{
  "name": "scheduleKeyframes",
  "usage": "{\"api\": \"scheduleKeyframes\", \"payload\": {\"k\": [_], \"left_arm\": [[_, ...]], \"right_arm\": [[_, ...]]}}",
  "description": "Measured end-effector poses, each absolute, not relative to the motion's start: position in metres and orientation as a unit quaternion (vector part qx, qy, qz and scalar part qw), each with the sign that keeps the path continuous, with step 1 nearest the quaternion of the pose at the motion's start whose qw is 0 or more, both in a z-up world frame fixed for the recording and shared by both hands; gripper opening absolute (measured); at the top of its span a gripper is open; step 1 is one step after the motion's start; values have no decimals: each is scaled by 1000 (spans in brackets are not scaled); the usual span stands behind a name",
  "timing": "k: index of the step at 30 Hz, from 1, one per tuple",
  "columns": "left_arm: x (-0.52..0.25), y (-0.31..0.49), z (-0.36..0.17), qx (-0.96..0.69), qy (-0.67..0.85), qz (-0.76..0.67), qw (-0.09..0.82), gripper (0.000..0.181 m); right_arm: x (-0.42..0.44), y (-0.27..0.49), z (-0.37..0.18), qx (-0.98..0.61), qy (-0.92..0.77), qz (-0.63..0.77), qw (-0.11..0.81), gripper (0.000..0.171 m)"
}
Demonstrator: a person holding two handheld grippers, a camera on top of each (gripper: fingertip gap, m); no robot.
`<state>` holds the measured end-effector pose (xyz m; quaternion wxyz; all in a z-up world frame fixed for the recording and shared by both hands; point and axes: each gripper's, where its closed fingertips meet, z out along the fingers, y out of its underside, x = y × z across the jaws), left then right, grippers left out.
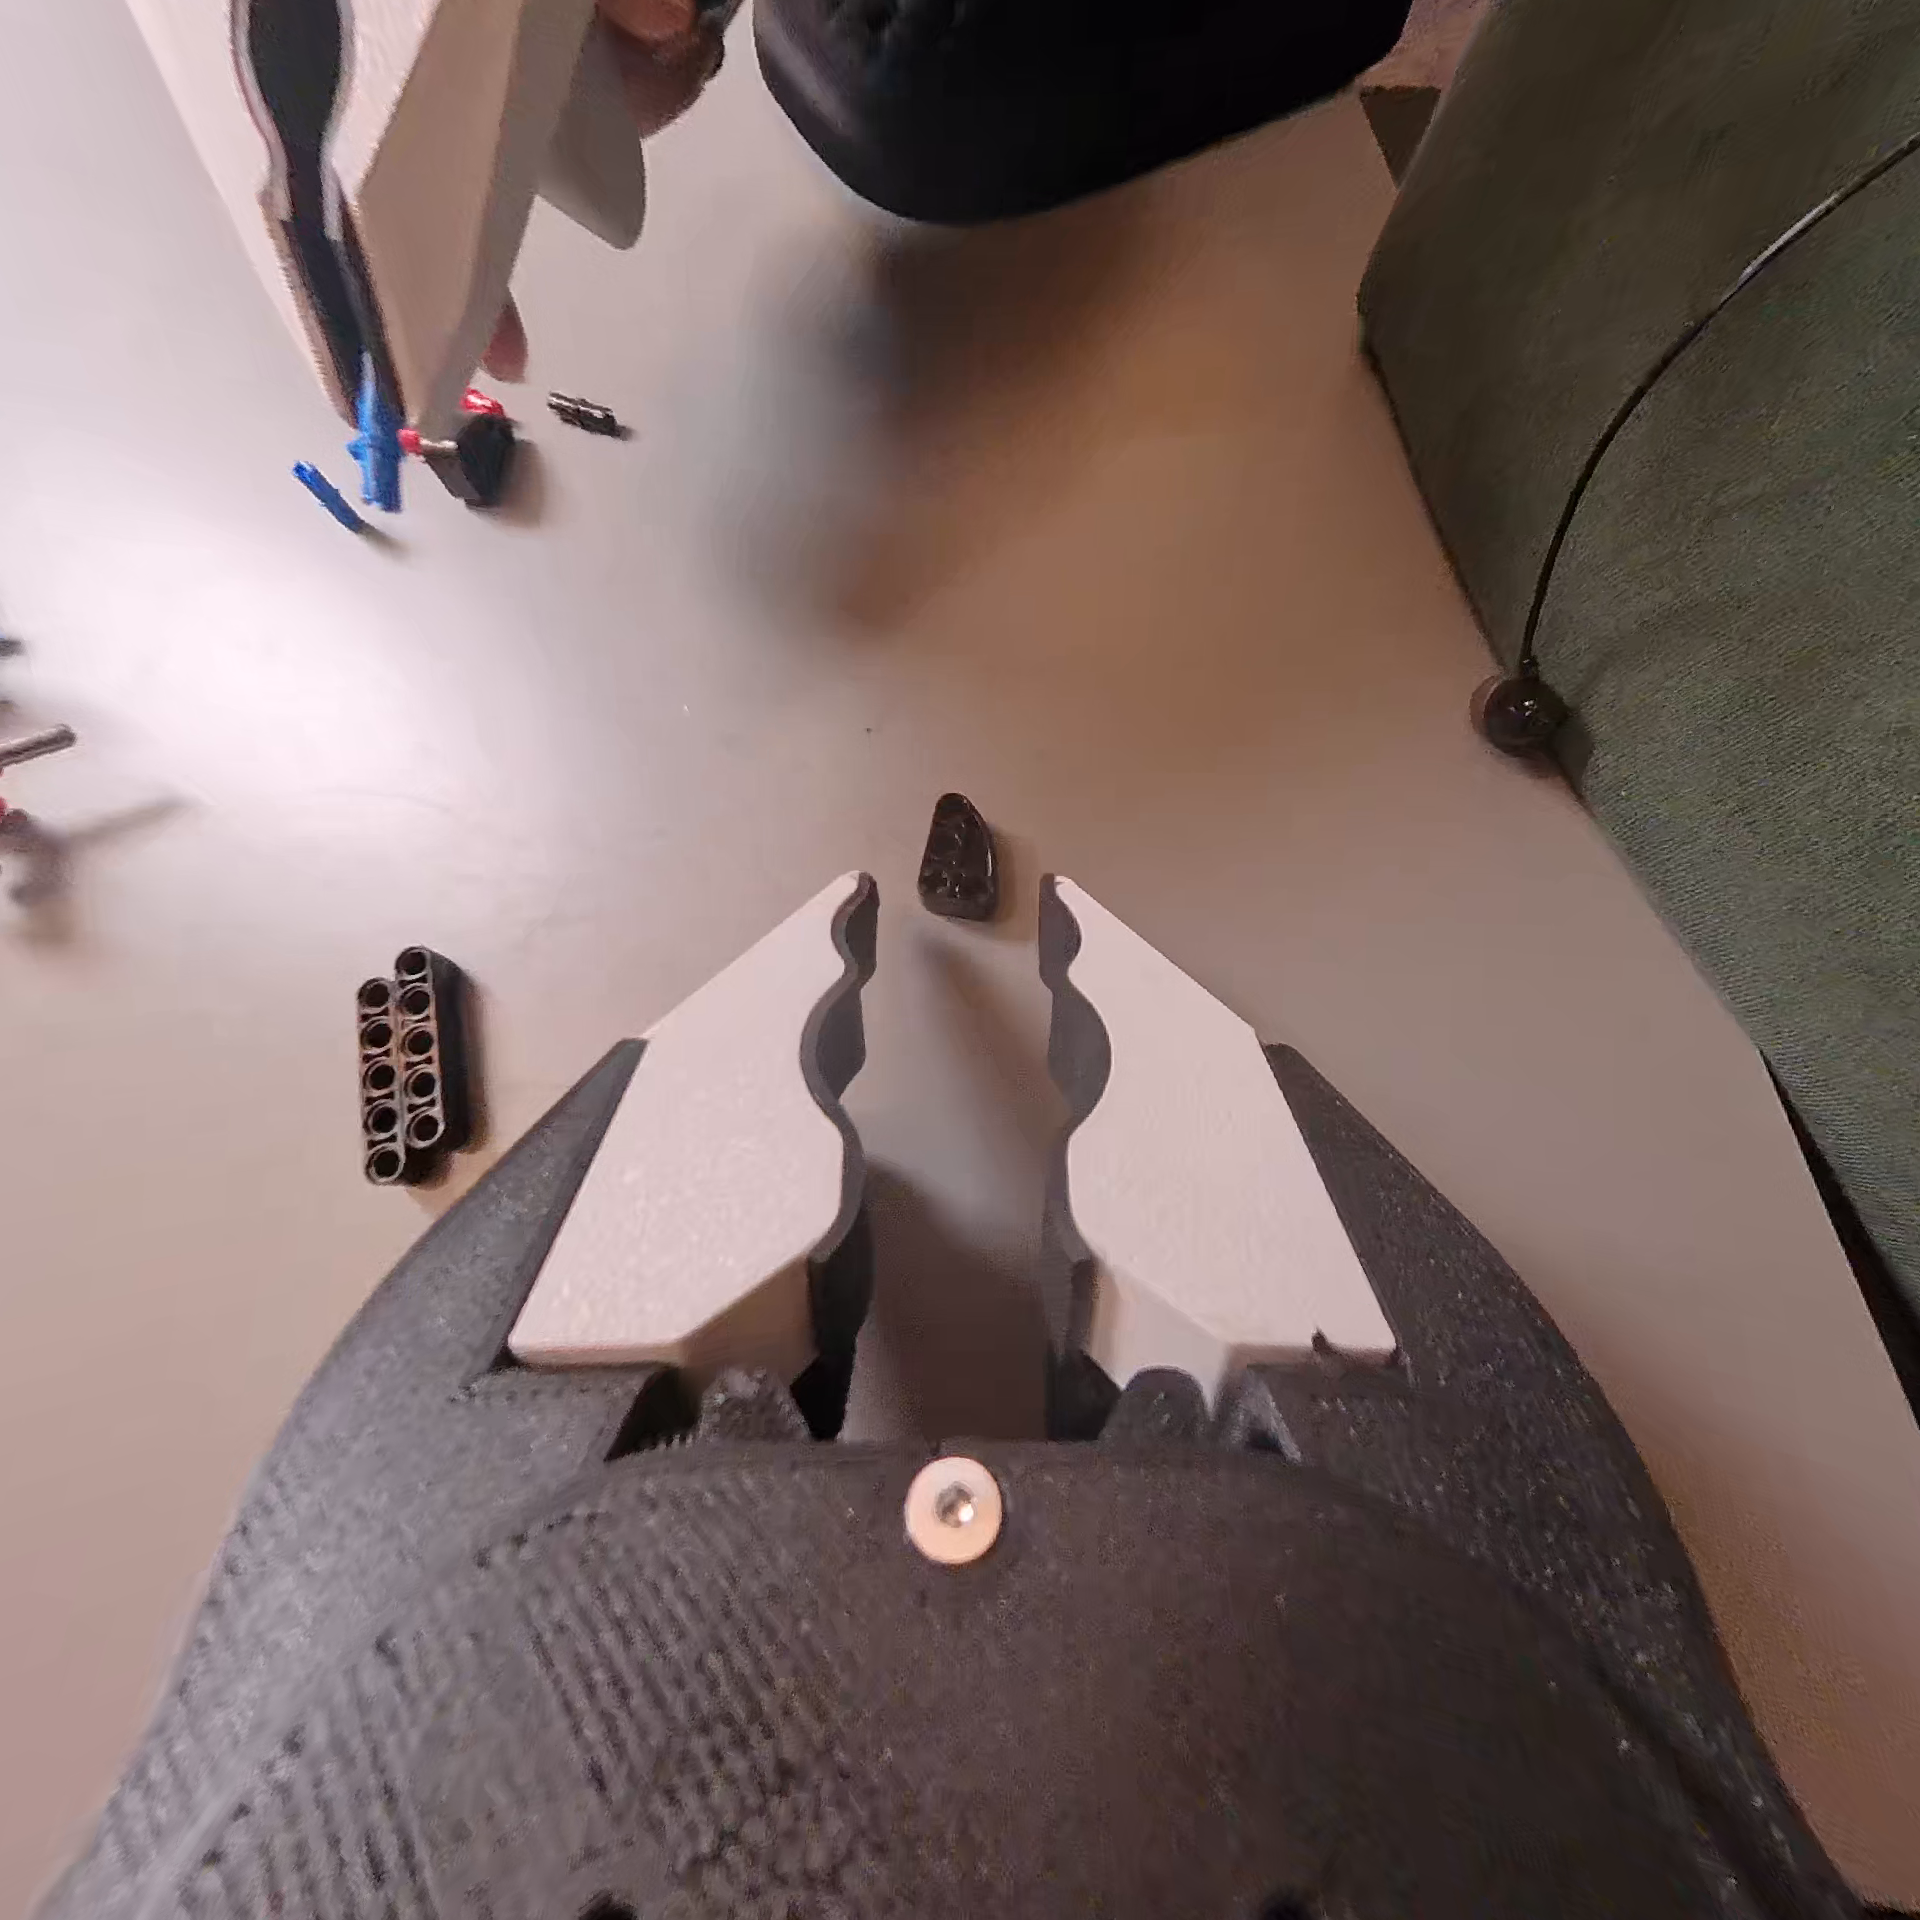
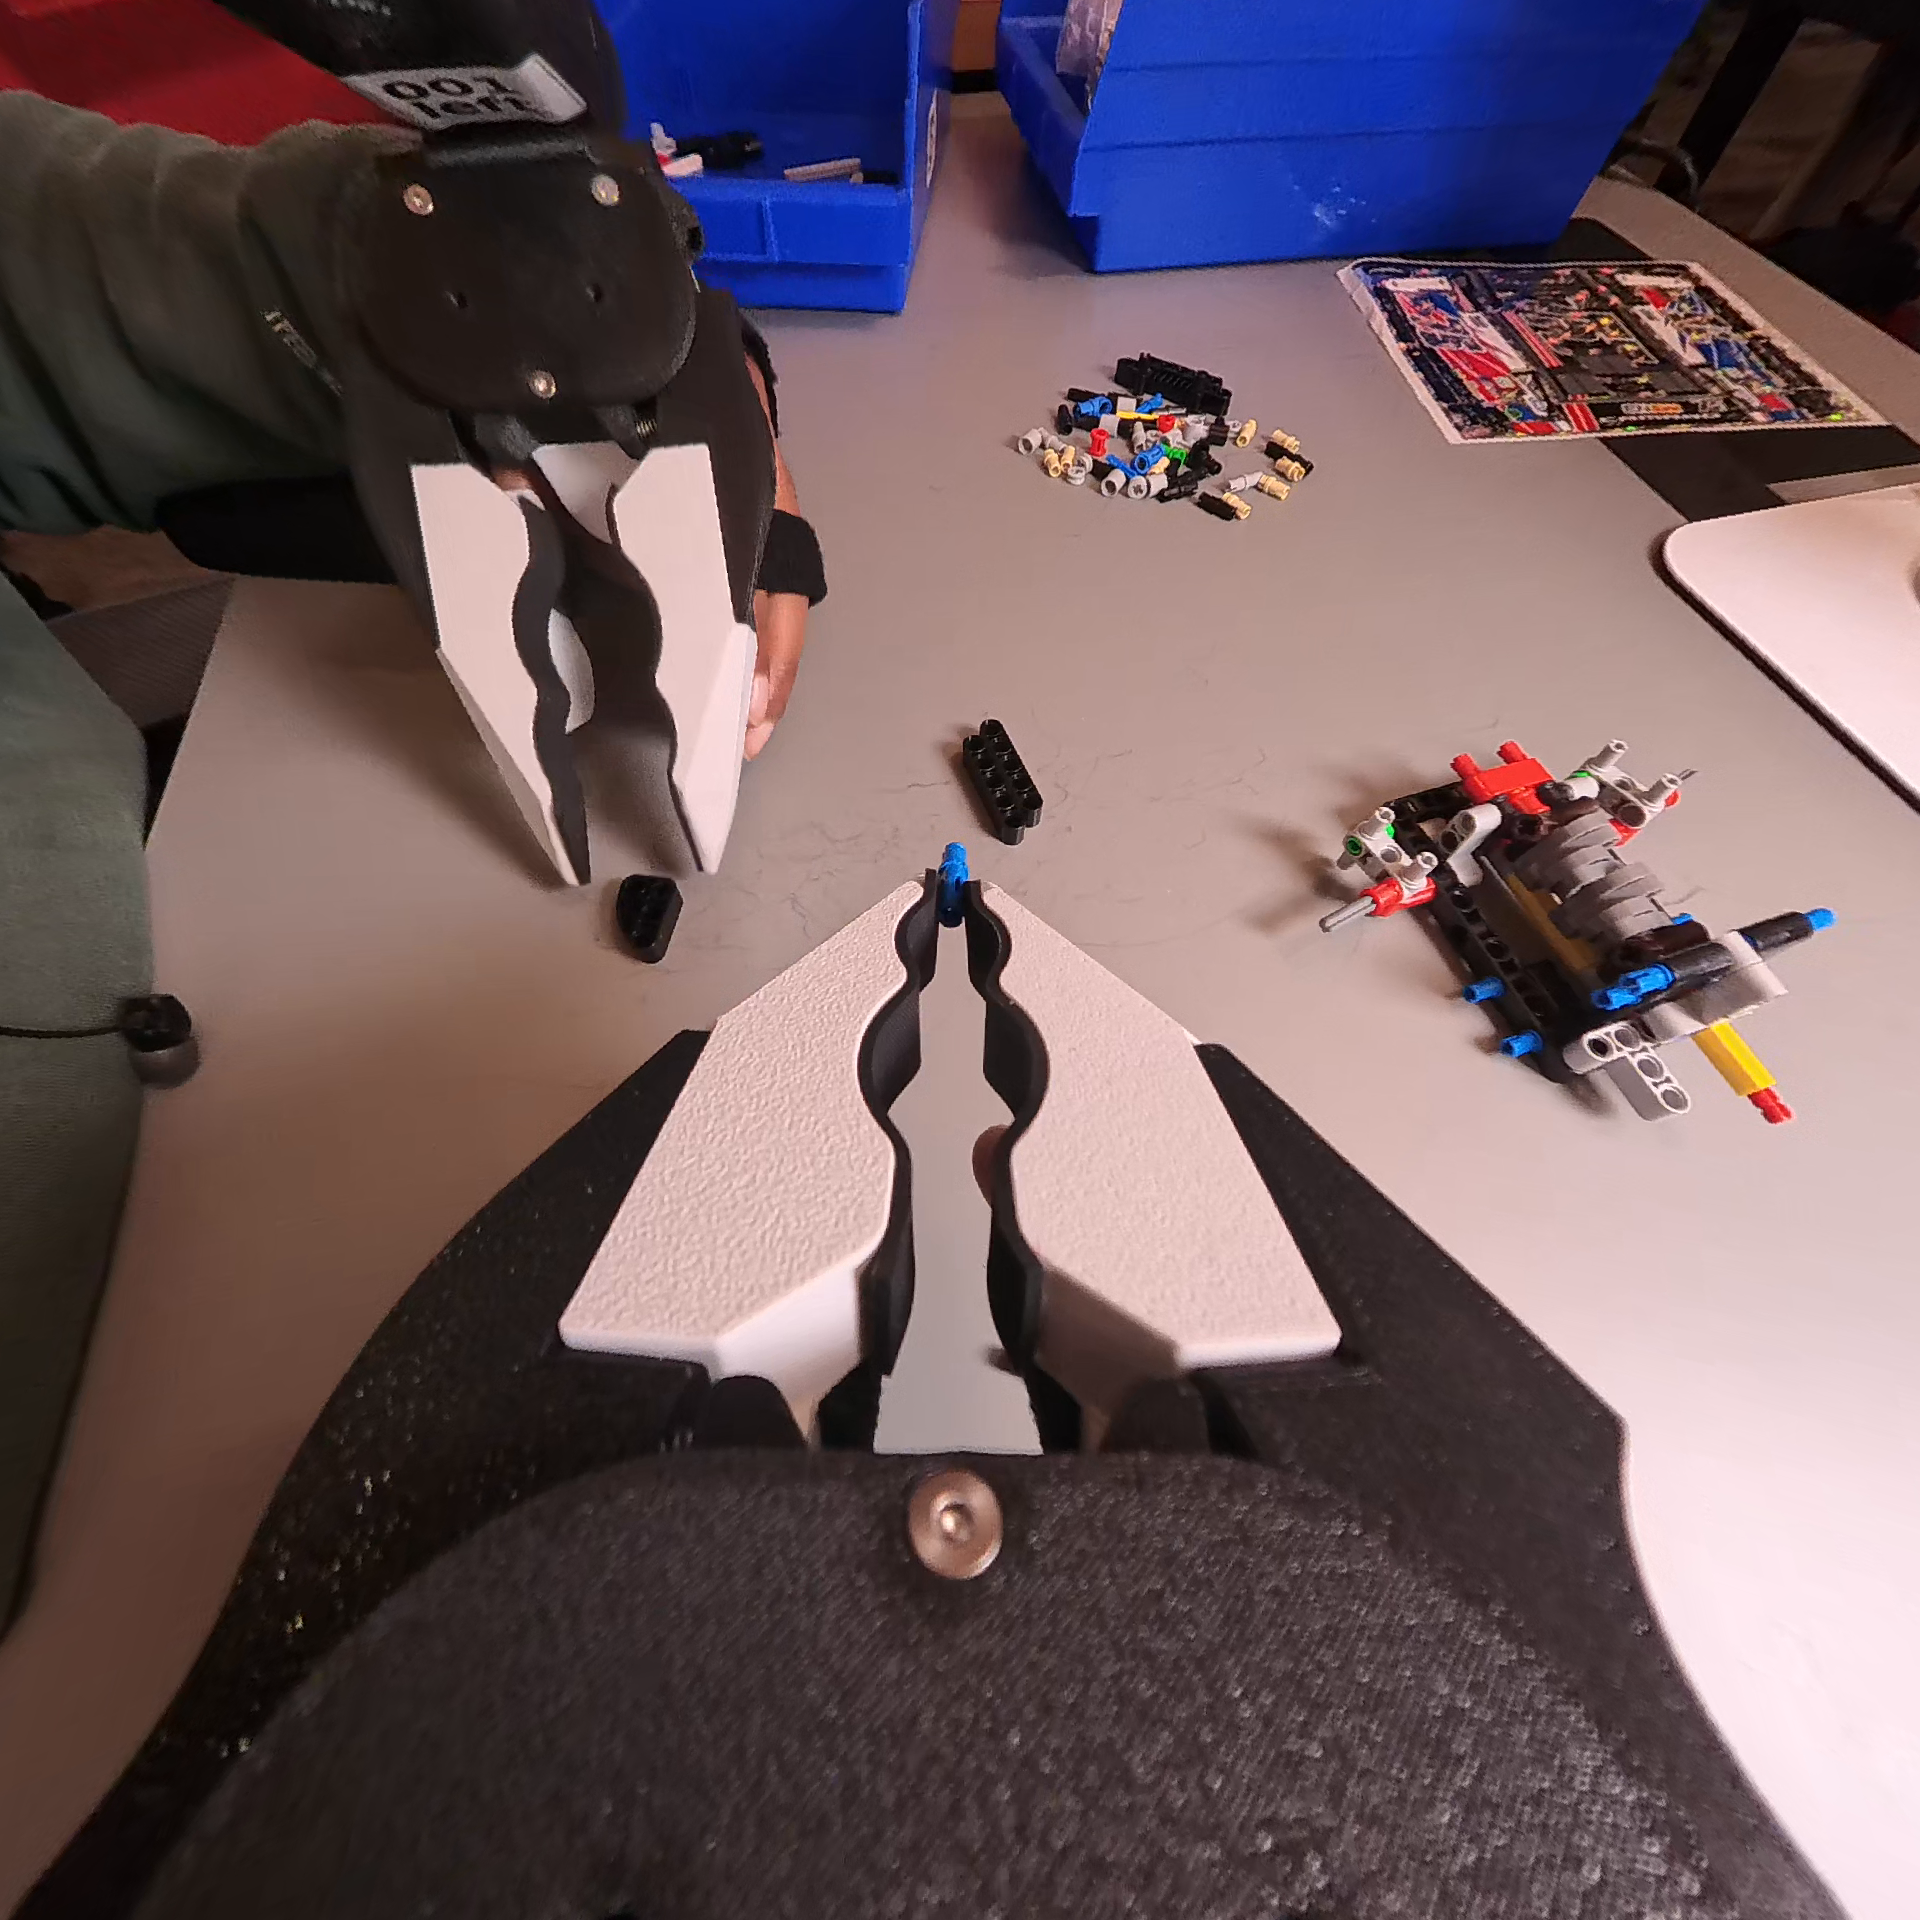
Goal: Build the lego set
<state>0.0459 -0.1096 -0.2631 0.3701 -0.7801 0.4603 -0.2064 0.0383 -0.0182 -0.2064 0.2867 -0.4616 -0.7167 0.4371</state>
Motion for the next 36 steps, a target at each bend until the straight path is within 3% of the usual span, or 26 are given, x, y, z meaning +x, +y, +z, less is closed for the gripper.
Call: {"api": "scheduleKeyframes", "payload": {"k": [16,36], "left_arm": [[50,-92,-270,-796,440,-172,378,14],[58,-84,-256,-787,416,-180,418,14]], "right_arm": [[63,-79,-230,-370,-804,426,189,2],[55,-85,-261,-390,-828,356,186,1]]}}
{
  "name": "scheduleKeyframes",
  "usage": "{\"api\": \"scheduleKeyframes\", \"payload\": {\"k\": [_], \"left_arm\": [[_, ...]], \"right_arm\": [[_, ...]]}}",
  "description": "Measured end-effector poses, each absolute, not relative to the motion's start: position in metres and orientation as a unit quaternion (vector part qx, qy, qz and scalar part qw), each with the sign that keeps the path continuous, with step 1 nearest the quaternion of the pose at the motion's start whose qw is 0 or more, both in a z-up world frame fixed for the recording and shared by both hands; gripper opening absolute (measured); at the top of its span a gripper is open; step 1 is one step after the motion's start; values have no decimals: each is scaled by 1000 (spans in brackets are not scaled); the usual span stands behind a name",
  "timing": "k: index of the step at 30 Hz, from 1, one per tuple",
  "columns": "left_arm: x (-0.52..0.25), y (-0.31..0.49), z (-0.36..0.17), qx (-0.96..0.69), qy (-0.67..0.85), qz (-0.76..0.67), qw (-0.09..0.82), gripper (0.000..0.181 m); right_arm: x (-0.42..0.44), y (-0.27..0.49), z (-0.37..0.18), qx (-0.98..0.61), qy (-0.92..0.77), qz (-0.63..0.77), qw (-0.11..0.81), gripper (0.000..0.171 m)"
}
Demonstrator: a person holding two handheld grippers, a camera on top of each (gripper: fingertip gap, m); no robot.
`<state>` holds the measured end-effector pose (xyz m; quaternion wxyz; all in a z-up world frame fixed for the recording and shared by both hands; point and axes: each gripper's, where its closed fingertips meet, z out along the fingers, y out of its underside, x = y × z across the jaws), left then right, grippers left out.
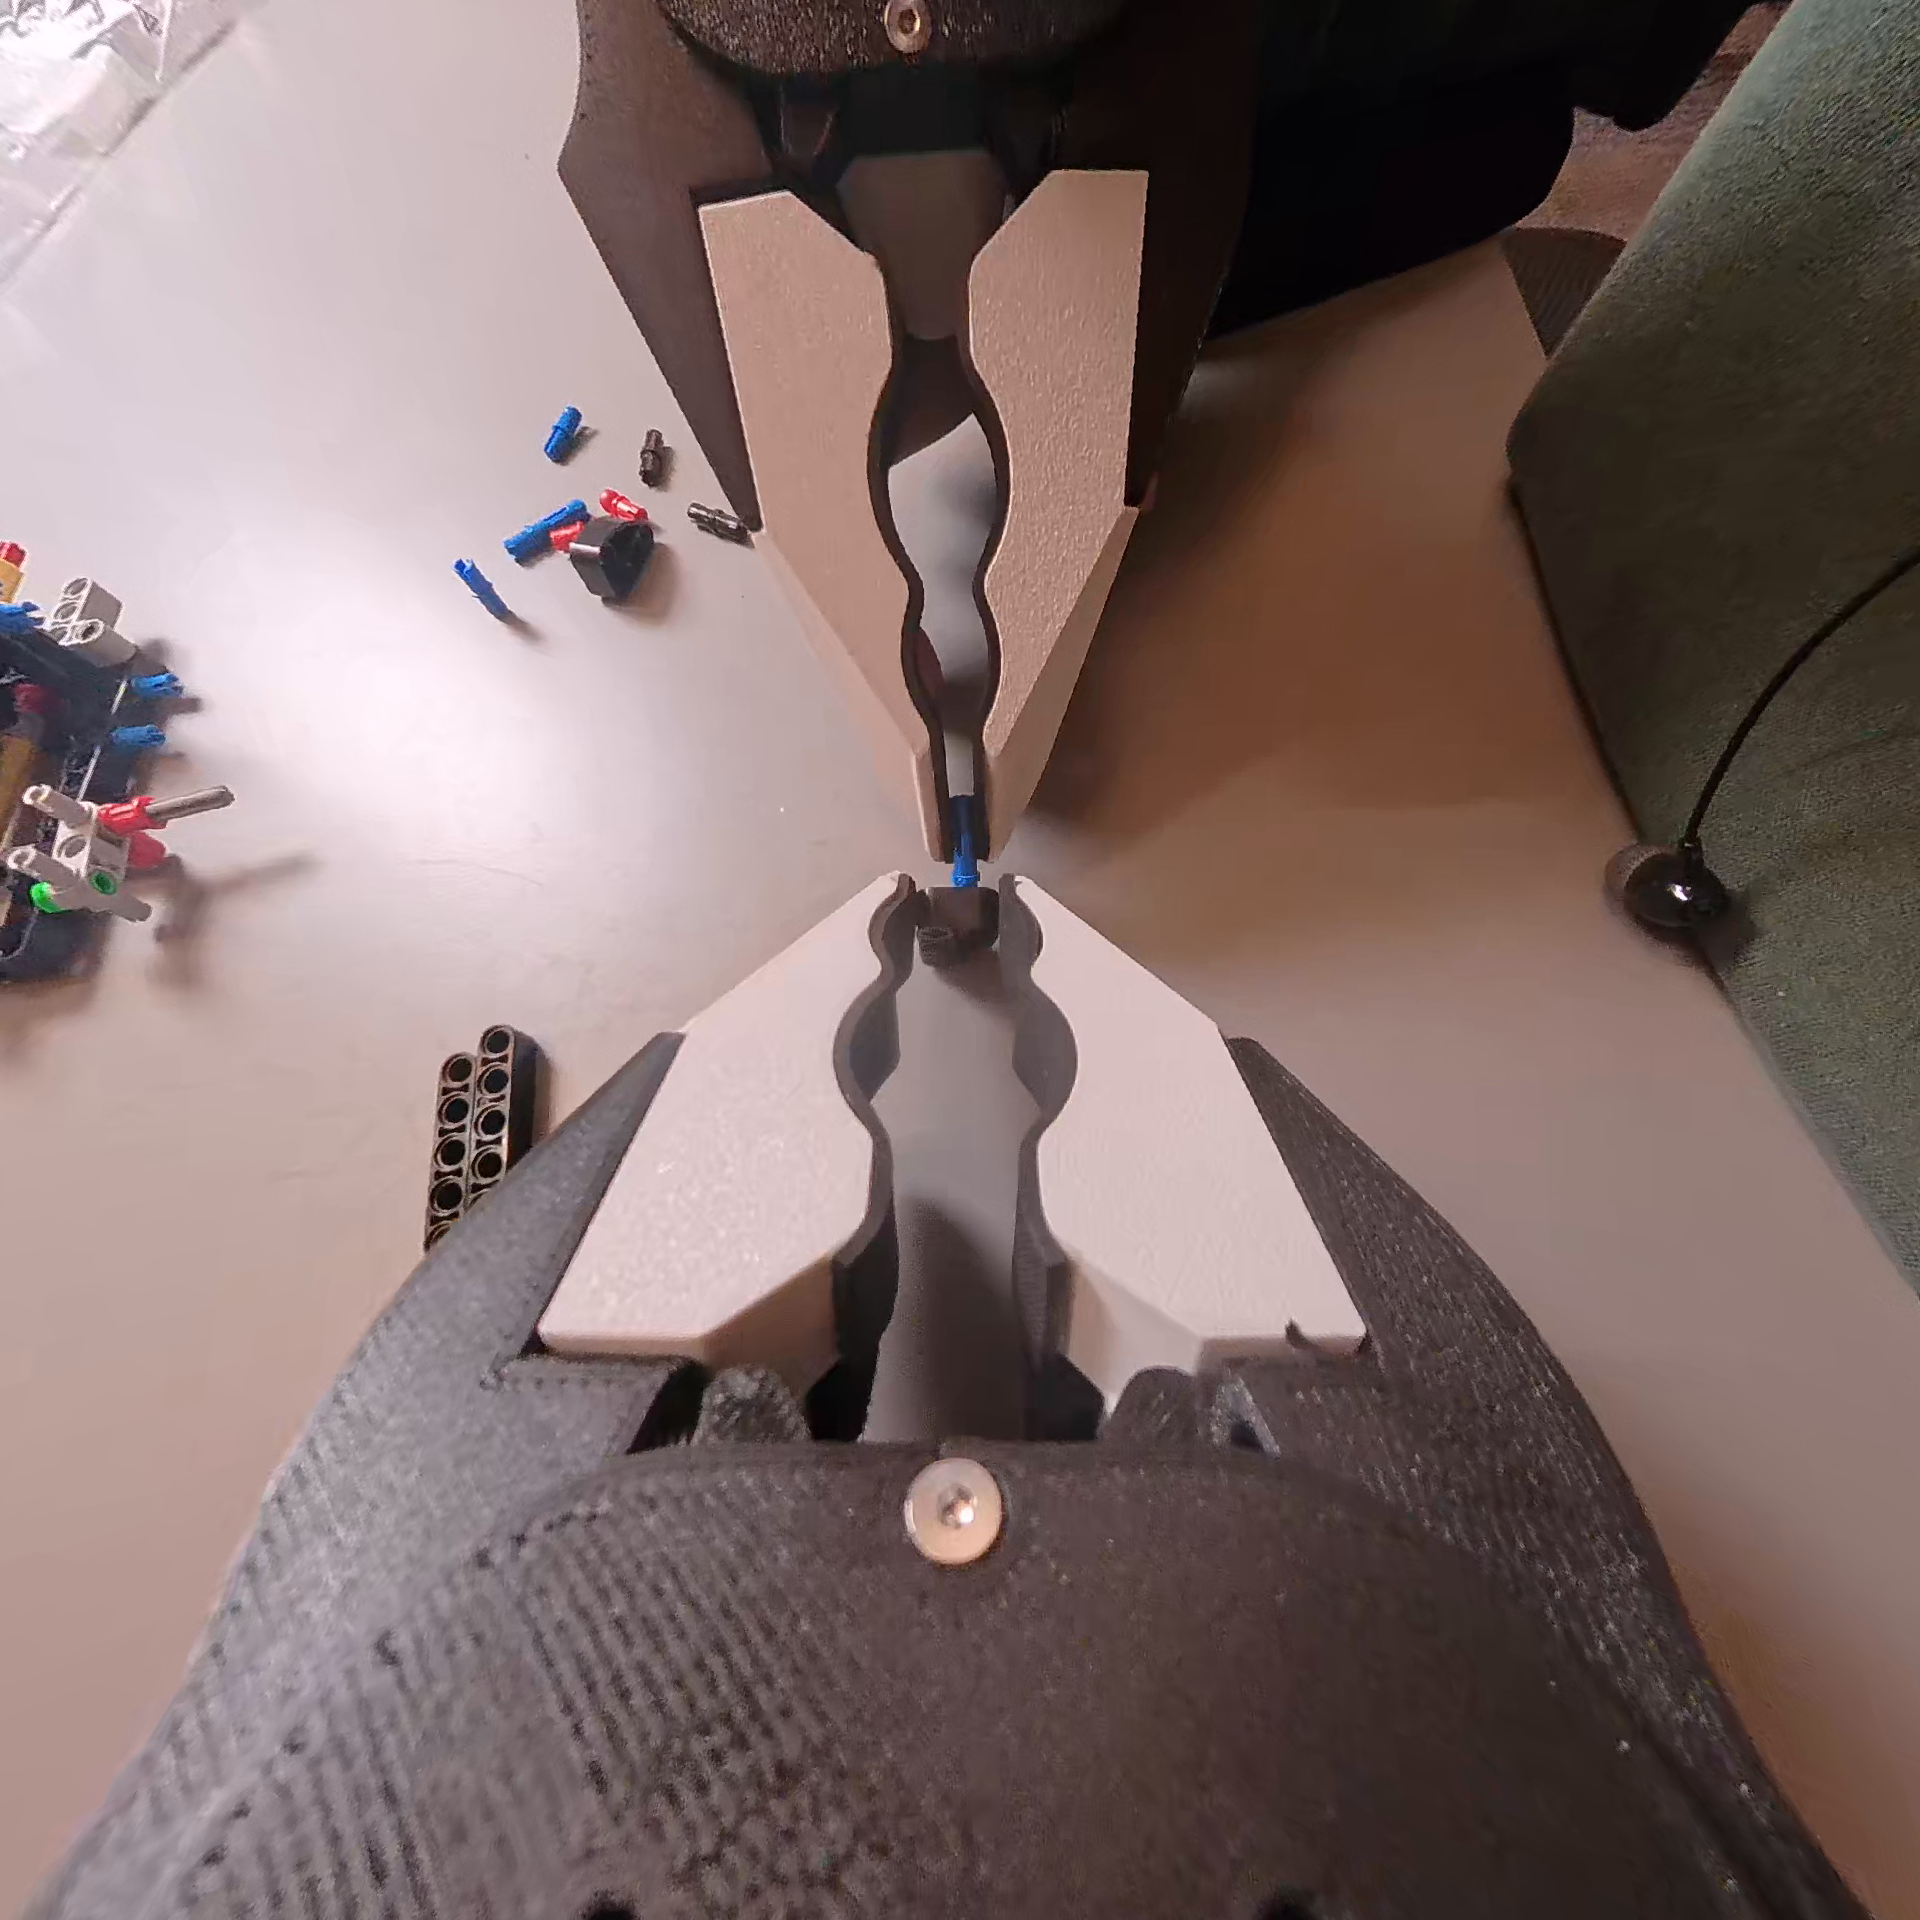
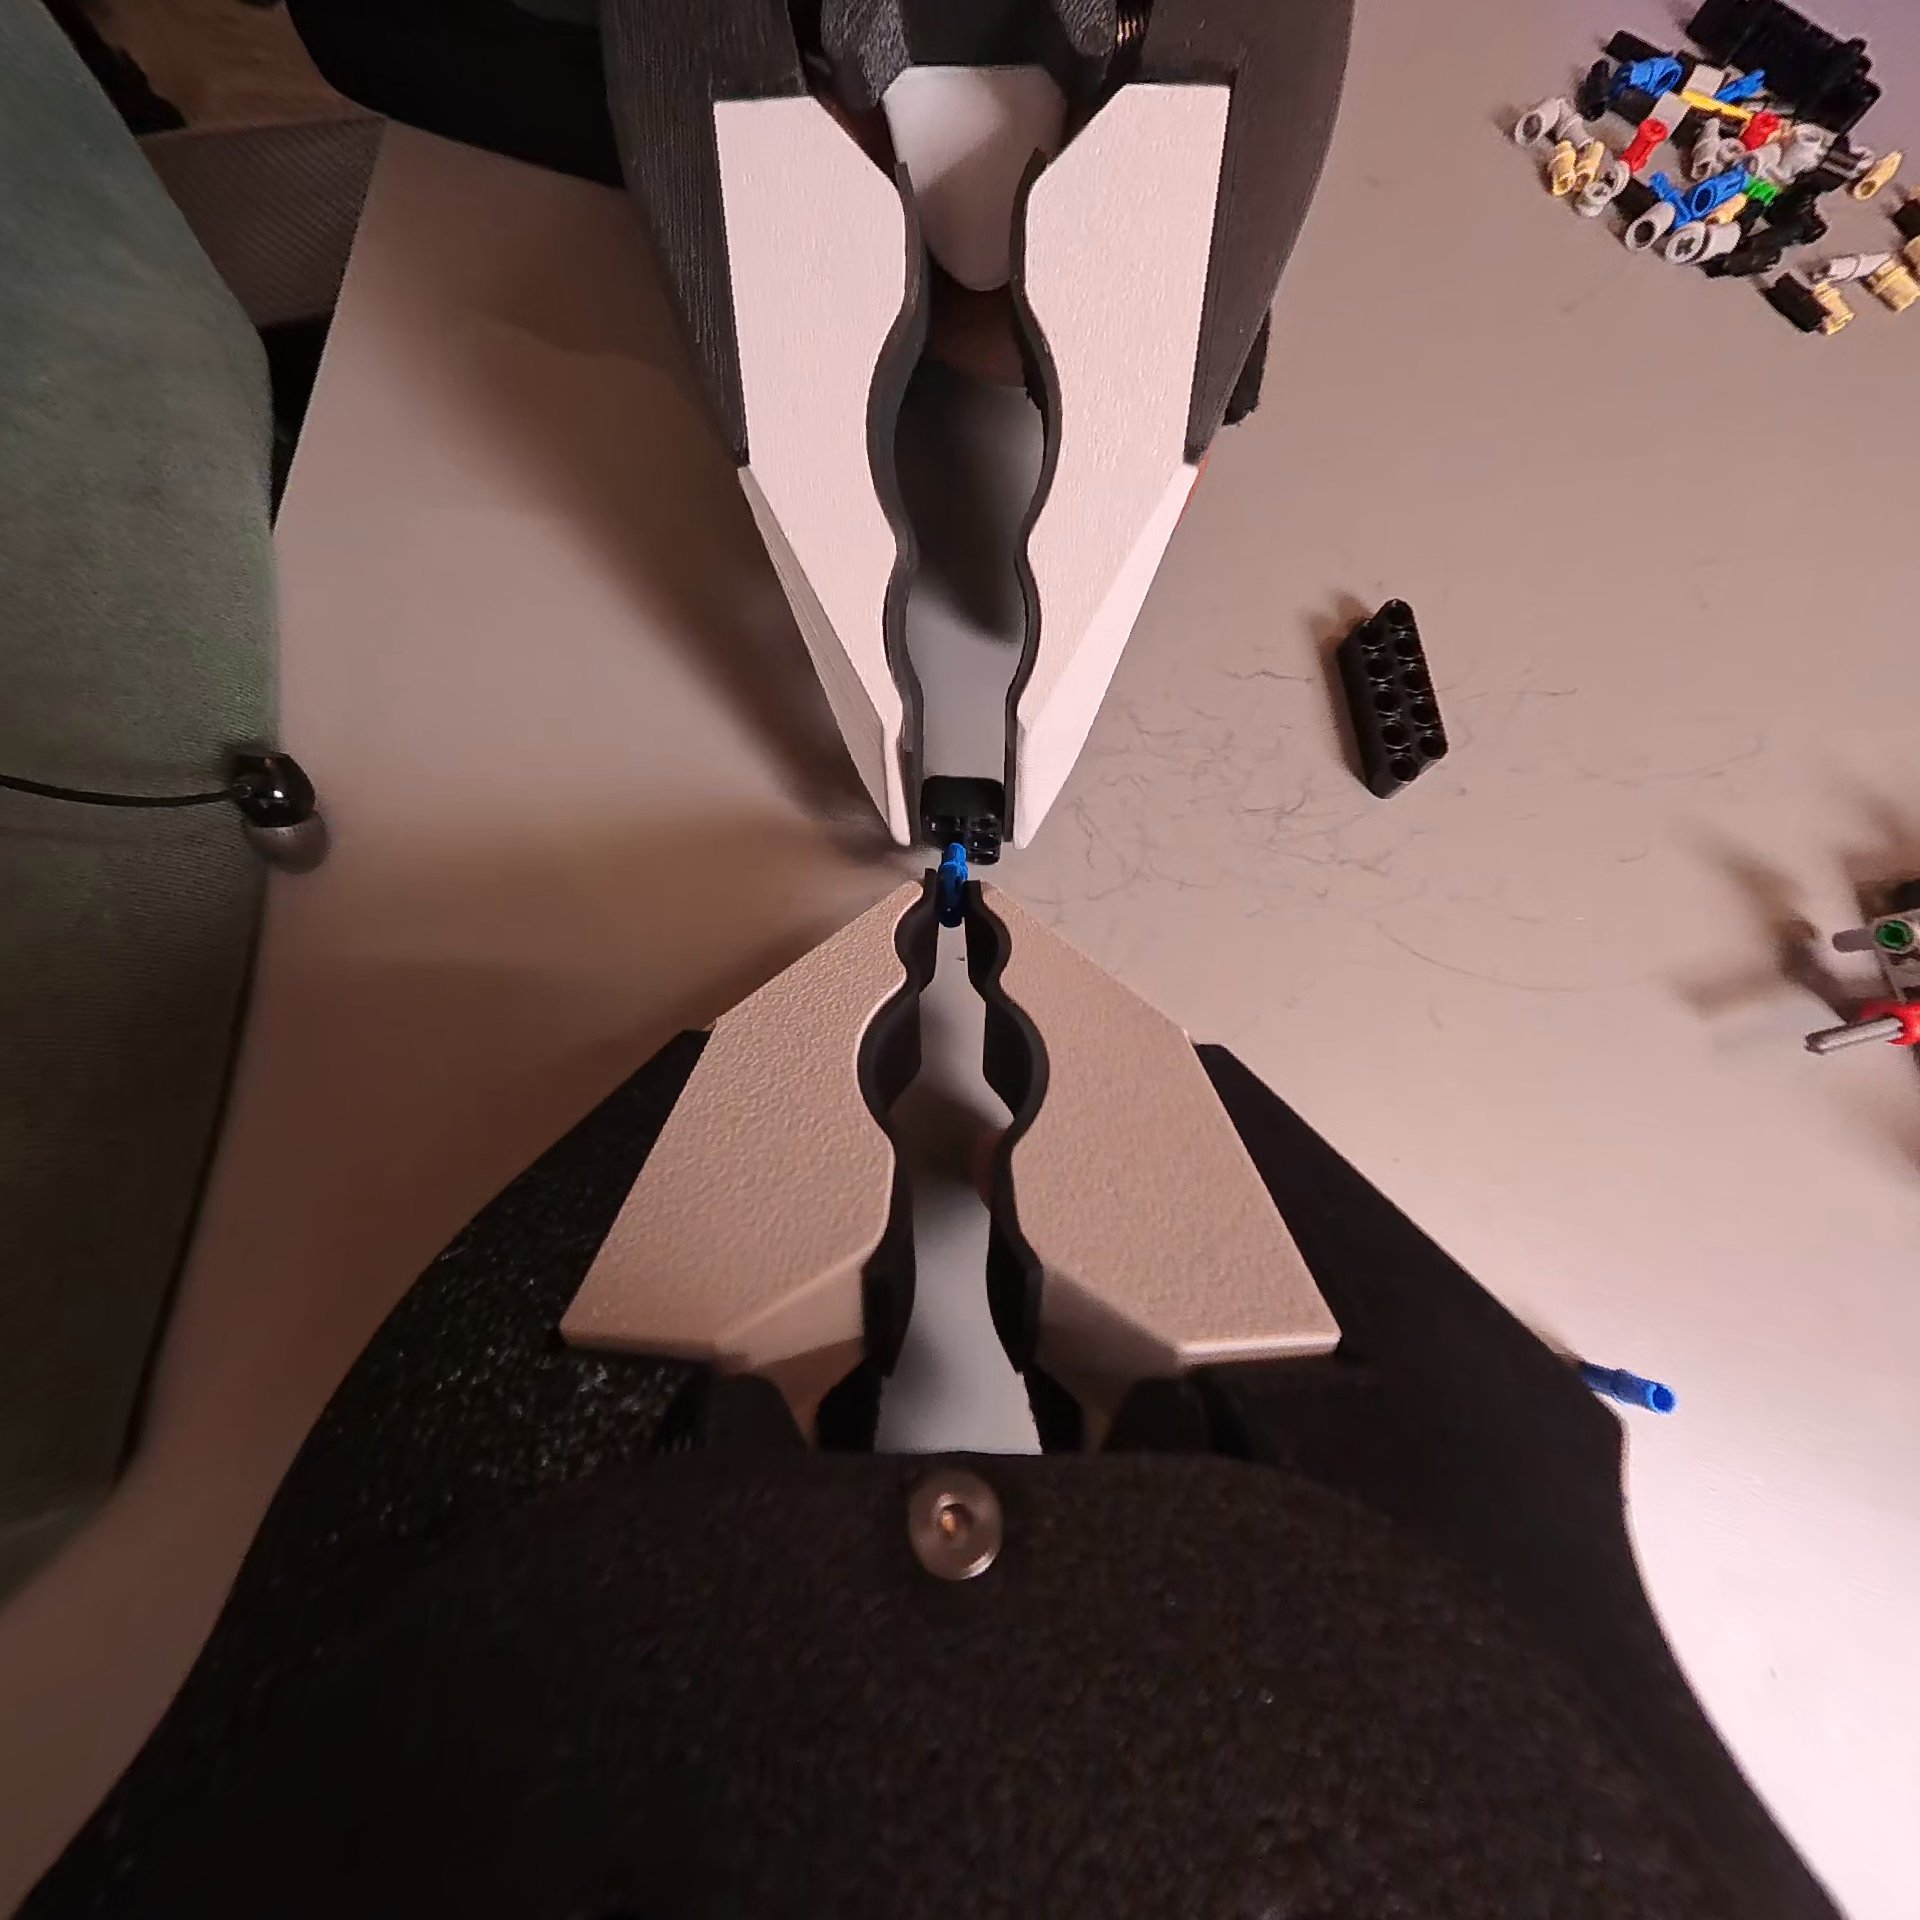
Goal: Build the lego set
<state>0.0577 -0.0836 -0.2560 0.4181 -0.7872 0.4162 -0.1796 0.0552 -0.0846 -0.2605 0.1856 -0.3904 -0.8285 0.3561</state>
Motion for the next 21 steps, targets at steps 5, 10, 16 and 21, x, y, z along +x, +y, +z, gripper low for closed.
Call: {"api": "scheduleKeyframes", "payload": {"k": [5,10,16,21], "left_arm": [[58,-83,-261,-791,416,-178,413,16],[56,-83,-262,-790,420,-173,411,16],[55,-83,-262,-784,436,-156,413,15],[54,-81,-242,-778,387,-230,438,15]], "right_arm": [[56,-83,-261,-390,-829,354,188,1],[56,-82,-260,-392,-827,357,188,1],[54,-80,-258,-395,-821,366,191,1],[52,-80,-233,-385,-795,418,212,2]]}}
